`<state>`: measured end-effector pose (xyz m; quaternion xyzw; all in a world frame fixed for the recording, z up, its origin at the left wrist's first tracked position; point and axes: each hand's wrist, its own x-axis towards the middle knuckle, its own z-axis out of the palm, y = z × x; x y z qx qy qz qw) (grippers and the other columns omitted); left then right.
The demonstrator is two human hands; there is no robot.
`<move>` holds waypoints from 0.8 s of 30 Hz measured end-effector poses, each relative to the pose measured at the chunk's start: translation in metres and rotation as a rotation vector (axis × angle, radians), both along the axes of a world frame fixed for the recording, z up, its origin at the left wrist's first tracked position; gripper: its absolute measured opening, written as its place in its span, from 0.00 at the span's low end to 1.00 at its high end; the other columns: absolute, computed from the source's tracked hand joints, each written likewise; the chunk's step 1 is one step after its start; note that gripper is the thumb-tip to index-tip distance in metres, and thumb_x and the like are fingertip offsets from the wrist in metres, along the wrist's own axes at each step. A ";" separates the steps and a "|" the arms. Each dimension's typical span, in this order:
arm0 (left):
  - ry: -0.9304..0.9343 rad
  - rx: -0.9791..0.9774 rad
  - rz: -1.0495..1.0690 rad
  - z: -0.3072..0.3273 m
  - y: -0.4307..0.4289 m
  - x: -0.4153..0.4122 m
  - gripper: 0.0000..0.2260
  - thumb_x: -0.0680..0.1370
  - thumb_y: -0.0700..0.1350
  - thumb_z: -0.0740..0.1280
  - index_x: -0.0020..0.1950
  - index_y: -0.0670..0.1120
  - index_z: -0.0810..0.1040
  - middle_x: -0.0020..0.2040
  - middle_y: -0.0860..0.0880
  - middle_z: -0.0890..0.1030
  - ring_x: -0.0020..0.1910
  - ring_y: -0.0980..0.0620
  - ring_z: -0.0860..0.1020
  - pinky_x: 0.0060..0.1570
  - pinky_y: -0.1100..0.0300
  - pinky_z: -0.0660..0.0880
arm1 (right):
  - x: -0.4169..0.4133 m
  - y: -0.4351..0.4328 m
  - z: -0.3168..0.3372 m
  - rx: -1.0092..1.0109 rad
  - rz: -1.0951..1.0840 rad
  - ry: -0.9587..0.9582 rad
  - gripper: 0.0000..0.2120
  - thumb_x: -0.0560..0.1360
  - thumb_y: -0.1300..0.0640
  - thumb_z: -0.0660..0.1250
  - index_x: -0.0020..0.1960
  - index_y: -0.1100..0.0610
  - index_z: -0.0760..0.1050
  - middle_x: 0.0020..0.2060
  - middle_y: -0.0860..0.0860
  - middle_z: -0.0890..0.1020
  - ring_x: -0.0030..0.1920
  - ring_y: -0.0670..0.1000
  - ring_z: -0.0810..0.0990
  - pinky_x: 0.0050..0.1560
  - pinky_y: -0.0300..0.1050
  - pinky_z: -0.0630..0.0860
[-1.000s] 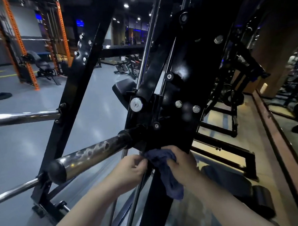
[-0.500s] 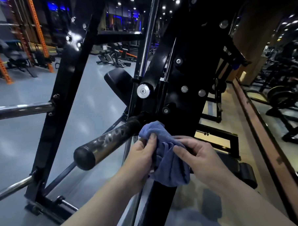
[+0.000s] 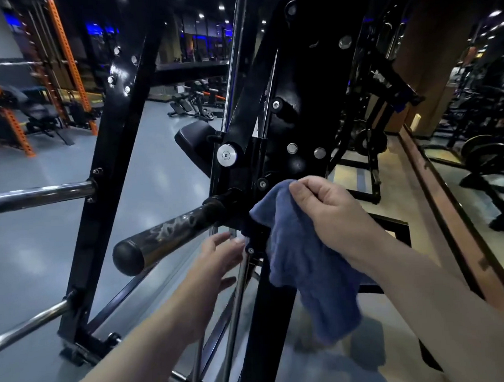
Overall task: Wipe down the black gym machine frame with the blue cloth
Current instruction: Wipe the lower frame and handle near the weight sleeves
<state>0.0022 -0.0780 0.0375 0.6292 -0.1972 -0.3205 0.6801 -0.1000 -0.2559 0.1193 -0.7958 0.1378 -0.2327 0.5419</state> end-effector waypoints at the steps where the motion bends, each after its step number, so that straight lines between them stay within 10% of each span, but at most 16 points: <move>1: 0.001 0.024 -0.045 0.006 0.000 -0.002 0.28 0.67 0.67 0.70 0.65 0.59 0.75 0.63 0.56 0.82 0.65 0.55 0.78 0.72 0.44 0.66 | 0.000 0.001 0.004 0.100 0.025 -0.016 0.13 0.84 0.48 0.62 0.51 0.52 0.81 0.41 0.51 0.84 0.42 0.49 0.82 0.46 0.49 0.79; 5: 0.049 0.010 -0.316 0.020 -0.005 -0.015 0.20 0.84 0.62 0.55 0.60 0.56 0.83 0.64 0.53 0.82 0.67 0.53 0.76 0.72 0.49 0.65 | -0.004 0.004 0.013 0.561 0.113 -0.122 0.15 0.84 0.51 0.62 0.59 0.62 0.78 0.49 0.60 0.83 0.48 0.56 0.81 0.53 0.52 0.81; 9: 0.248 -0.270 -0.326 0.035 0.007 -0.020 0.30 0.75 0.68 0.55 0.61 0.51 0.85 0.63 0.45 0.83 0.65 0.48 0.80 0.58 0.58 0.79 | -0.012 0.005 0.012 0.716 0.189 -0.132 0.15 0.84 0.54 0.60 0.67 0.60 0.74 0.57 0.59 0.82 0.58 0.55 0.81 0.63 0.54 0.78; 12: 0.042 -0.276 -0.219 0.039 0.006 -0.019 0.23 0.77 0.59 0.63 0.68 0.49 0.78 0.64 0.45 0.82 0.67 0.45 0.78 0.61 0.55 0.78 | -0.019 0.007 0.008 0.712 0.259 -0.087 0.13 0.83 0.55 0.60 0.66 0.50 0.76 0.57 0.52 0.84 0.54 0.50 0.84 0.52 0.47 0.84; 16: -0.117 -0.196 -0.024 0.036 0.001 -0.010 0.11 0.83 0.43 0.65 0.62 0.55 0.79 0.60 0.47 0.84 0.65 0.47 0.79 0.65 0.47 0.75 | -0.032 0.009 0.004 0.519 0.521 0.101 0.34 0.80 0.66 0.66 0.77 0.36 0.63 0.68 0.47 0.79 0.67 0.50 0.79 0.65 0.52 0.78; 24: -0.125 0.023 0.083 0.026 0.017 -0.005 0.34 0.75 0.39 0.76 0.69 0.69 0.66 0.59 0.45 0.81 0.55 0.47 0.84 0.54 0.50 0.81 | -0.028 0.010 -0.009 0.267 0.118 0.197 0.32 0.79 0.65 0.69 0.75 0.44 0.61 0.52 0.56 0.86 0.50 0.58 0.87 0.53 0.61 0.83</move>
